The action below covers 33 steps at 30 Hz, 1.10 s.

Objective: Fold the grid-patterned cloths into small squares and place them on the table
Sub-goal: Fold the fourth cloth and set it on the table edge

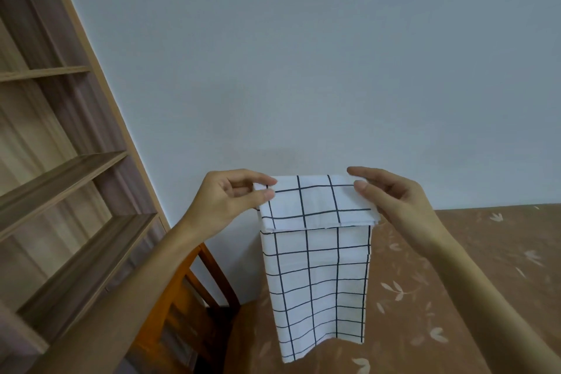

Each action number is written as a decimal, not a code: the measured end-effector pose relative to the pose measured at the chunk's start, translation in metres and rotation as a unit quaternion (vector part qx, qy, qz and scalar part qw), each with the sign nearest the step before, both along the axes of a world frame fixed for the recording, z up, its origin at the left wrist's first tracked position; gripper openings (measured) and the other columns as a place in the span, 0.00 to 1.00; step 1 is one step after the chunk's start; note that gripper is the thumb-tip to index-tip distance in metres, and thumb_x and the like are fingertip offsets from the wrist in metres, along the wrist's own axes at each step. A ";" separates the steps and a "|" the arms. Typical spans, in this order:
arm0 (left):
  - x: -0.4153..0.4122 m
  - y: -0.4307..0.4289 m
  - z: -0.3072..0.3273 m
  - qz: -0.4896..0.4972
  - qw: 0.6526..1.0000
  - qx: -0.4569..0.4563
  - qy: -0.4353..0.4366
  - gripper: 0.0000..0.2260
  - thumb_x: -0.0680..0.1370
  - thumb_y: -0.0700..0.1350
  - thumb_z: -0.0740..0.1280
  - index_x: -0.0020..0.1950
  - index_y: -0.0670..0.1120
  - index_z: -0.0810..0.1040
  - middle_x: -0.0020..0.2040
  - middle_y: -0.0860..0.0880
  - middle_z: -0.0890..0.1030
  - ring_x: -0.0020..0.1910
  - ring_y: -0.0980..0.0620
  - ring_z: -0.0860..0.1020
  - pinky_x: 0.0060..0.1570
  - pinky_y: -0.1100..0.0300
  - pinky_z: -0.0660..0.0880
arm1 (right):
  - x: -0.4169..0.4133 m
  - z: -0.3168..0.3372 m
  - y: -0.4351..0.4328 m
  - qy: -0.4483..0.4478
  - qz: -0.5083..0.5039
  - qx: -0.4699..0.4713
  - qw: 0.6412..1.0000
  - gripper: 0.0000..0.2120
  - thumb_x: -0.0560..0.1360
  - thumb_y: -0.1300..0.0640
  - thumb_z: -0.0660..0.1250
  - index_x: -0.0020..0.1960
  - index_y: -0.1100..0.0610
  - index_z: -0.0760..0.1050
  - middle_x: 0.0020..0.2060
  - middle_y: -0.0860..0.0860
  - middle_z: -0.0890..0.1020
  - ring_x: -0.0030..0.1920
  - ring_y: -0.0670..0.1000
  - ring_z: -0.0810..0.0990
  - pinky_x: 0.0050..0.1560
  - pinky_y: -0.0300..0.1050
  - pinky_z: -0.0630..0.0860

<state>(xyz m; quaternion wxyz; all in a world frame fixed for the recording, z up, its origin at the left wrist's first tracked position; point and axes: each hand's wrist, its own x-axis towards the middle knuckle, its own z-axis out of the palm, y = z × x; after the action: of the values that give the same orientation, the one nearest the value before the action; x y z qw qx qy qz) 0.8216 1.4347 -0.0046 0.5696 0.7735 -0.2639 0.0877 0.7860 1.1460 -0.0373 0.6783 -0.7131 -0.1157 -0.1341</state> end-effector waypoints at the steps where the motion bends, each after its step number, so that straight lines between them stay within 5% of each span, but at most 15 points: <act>1: 0.000 -0.001 -0.001 0.004 1.000 0.002 -0.008 0.10 0.73 0.34 0.74 0.53 0.42 0.85 0.45 0.52 0.88 0.44 0.55 0.85 0.47 0.65 0.80 | -0.001 0.000 0.001 -0.005 -0.005 -0.015 1.000 0.15 0.76 0.55 0.72 0.62 0.45 0.80 0.36 0.62 0.77 0.38 0.61 0.75 0.46 0.37 0.69; 3: 0.000 -0.001 -0.002 0.004 1.000 -0.008 -0.013 0.12 0.73 0.32 0.74 0.55 0.42 0.84 0.49 0.51 0.88 0.47 0.55 0.85 0.49 0.65 0.80 | -0.002 -0.001 0.004 0.006 0.008 -0.010 1.000 0.28 0.73 0.56 0.75 0.70 0.43 0.72 0.32 0.56 0.76 0.36 0.59 0.76 0.44 0.38 0.69; 5: 0.000 -0.001 -0.003 -0.009 1.000 -0.029 -0.001 0.14 0.75 0.32 0.71 0.58 0.43 0.82 0.49 0.50 0.88 0.49 0.53 0.86 0.50 0.62 0.81 | -0.001 -0.004 0.008 0.041 0.052 0.021 0.998 0.36 0.73 0.61 0.75 0.75 0.45 0.63 0.44 0.50 0.88 0.47 0.50 0.86 0.52 0.41 0.76; 7: -0.001 -0.001 -0.003 -0.018 0.999 -0.043 0.010 0.16 0.78 0.31 0.68 0.64 0.43 0.79 0.46 0.50 0.88 0.48 0.52 0.86 0.49 0.62 0.81 | 0.002 -0.008 0.011 0.069 0.049 0.016 0.996 0.38 0.71 0.63 0.76 0.75 0.48 0.62 0.49 0.52 0.88 0.52 0.52 0.87 0.56 0.46 0.78; 11: -0.005 -0.003 -0.003 -0.006 0.997 -0.075 0.034 0.20 0.79 0.36 0.67 0.70 0.48 0.73 0.51 0.45 0.87 0.51 0.49 0.86 0.49 0.61 0.81 | 0.007 -0.013 0.014 0.059 0.042 0.047 0.996 0.24 0.70 0.66 0.76 0.65 0.59 0.77 0.50 0.56 0.88 0.52 0.57 0.87 0.55 0.52 0.82; 14: -0.008 -0.003 -0.011 -0.021 0.991 -0.070 0.109 0.26 0.74 0.36 0.72 0.71 0.49 0.71 0.56 0.45 0.86 0.53 0.47 0.85 0.50 0.58 0.82 | 0.008 -0.013 0.015 0.032 0.033 0.074 0.996 0.15 0.74 0.66 0.72 0.60 0.60 0.80 0.50 0.56 0.88 0.51 0.55 0.87 0.49 0.44 0.83; 18: -0.010 -0.007 -0.027 -0.015 0.991 -0.035 0.125 0.17 0.74 0.34 0.73 0.60 0.46 0.81 0.53 0.48 0.87 0.52 0.48 0.86 0.46 0.59 0.83 | 0.008 -0.011 0.017 0.024 0.006 0.065 0.998 0.09 0.77 0.59 0.70 0.57 0.58 0.81 0.47 0.58 0.88 0.47 0.55 0.87 0.48 0.49 0.84; 23: -0.009 -0.010 -0.027 0.009 0.992 -0.063 0.105 0.14 0.74 0.33 0.72 0.58 0.43 0.82 0.51 0.51 0.88 0.50 0.51 0.86 0.43 0.62 0.82 | 0.010 -0.016 0.017 0.011 -0.009 0.027 1.000 0.23 0.76 0.42 0.69 0.53 0.64 0.79 0.32 0.63 0.71 0.32 0.52 0.71 0.37 0.46 0.72; 26: -0.006 -0.009 -0.024 0.020 0.993 -0.072 0.089 0.12 0.74 0.34 0.73 0.56 0.44 0.83 0.52 0.48 0.88 0.51 0.49 0.86 0.47 0.58 0.83 | 0.006 -0.015 0.015 0.044 0.061 0.029 0.997 0.15 0.75 0.51 0.71 0.59 0.56 0.80 0.42 0.47 0.87 0.42 0.46 0.86 0.44 0.37 0.80; 29: -0.004 -0.006 -0.022 0.029 0.994 -0.079 0.074 0.12 0.72 0.38 0.74 0.56 0.43 0.83 0.52 0.47 0.87 0.52 0.48 0.86 0.51 0.55 0.83 | 0.007 -0.017 0.014 0.070 0.094 0.004 0.993 0.21 0.70 0.62 0.77 0.61 0.56 0.79 0.52 0.50 0.87 0.53 0.51 0.86 0.53 0.45 0.82; 33: -0.002 -0.003 -0.021 0.033 0.995 -0.068 0.065 0.14 0.71 0.38 0.75 0.56 0.43 0.83 0.52 0.48 0.87 0.52 0.48 0.86 0.52 0.54 0.83 | 0.008 -0.017 0.016 0.065 0.072 0.028 0.995 0.18 0.71 0.65 0.76 0.60 0.59 0.80 0.50 0.54 0.88 0.52 0.55 0.87 0.52 0.46 0.83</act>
<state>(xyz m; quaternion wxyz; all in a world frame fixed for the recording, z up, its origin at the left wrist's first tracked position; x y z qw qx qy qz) 0.8194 1.4322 -0.0254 0.6336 0.7453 -0.1941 0.0735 0.7939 1.1623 -0.0548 0.7122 -0.6906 -0.1188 -0.0416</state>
